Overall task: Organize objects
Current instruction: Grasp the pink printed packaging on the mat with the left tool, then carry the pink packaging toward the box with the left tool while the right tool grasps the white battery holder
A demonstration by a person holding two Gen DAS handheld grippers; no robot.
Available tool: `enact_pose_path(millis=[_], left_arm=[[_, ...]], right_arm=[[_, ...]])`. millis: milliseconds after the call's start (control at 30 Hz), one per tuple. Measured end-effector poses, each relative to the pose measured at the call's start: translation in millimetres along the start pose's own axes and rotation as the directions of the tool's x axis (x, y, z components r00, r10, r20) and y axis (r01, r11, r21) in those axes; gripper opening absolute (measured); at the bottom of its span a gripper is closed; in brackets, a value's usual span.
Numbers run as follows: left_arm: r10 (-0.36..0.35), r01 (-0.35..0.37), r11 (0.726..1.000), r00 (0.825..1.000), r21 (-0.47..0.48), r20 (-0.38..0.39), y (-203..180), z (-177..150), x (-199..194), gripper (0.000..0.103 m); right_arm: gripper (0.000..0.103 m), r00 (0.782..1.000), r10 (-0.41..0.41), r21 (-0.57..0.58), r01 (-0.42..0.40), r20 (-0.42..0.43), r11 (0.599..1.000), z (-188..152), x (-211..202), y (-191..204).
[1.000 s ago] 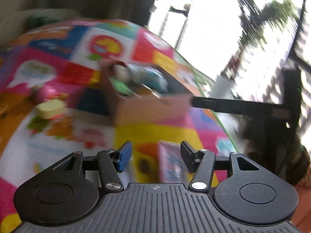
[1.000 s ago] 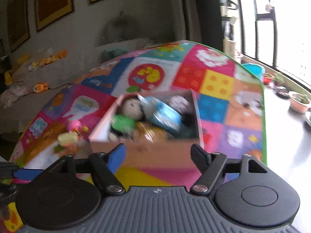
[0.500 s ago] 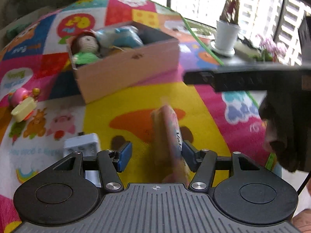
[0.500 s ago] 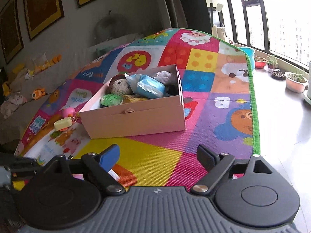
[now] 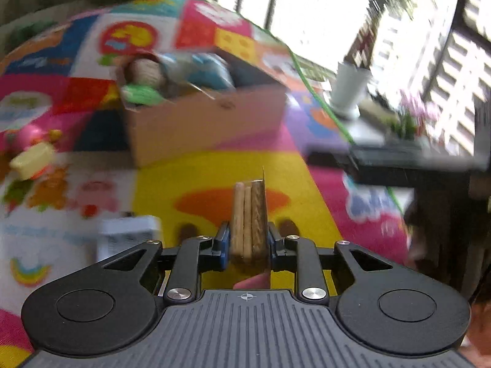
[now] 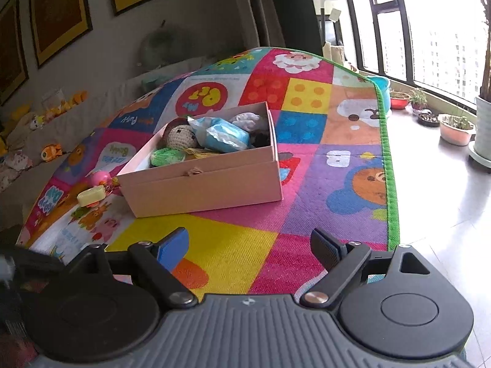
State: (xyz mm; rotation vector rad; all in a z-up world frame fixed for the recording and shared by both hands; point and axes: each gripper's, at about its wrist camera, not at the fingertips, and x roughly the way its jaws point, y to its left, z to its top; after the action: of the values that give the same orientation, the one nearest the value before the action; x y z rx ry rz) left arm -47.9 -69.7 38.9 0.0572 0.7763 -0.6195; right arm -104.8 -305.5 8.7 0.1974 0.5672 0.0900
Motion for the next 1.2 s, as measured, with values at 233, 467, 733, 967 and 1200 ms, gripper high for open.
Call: enact_pose_path(millis=[233,467,733,967,1200], left_arm=[[0.140,-0.101,0.968,0.978,-0.230,0.158,70.2,-2.7,-63.9,0.026],[0.215,-0.149,0.917,0.966,-0.370,0.144,116.7,-24.0,-77.2,0.026],[0.175,-0.102,0.913,0.973,-0.394,0.153,117.4,-33.3,-74.7,0.026],[0.191,-0.111,0.904,0.969,-0.413,0.157,120.5,-36.6,-74.4,0.026],[0.199,-0.117,0.901,0.967,-0.417,0.158,122.9,-38.8,-81.6,0.026]], right_arm=[[0.089,0.997,0.063,-0.090,-0.067,-0.051,0.994,-5.6,2.3,31.1],[0.090,0.959,0.226,-0.178,-0.256,-0.172,0.950,-11.8,13.8,97.0],[0.089,0.929,0.262,-0.302,-0.336,-0.261,0.892,-21.4,39.2,166.4],[0.073,0.936,0.209,-0.338,-0.302,-0.284,0.891,-21.2,60.7,190.7],[0.048,0.945,0.178,-0.426,-0.285,-0.273,0.859,-21.8,49.8,176.5]])
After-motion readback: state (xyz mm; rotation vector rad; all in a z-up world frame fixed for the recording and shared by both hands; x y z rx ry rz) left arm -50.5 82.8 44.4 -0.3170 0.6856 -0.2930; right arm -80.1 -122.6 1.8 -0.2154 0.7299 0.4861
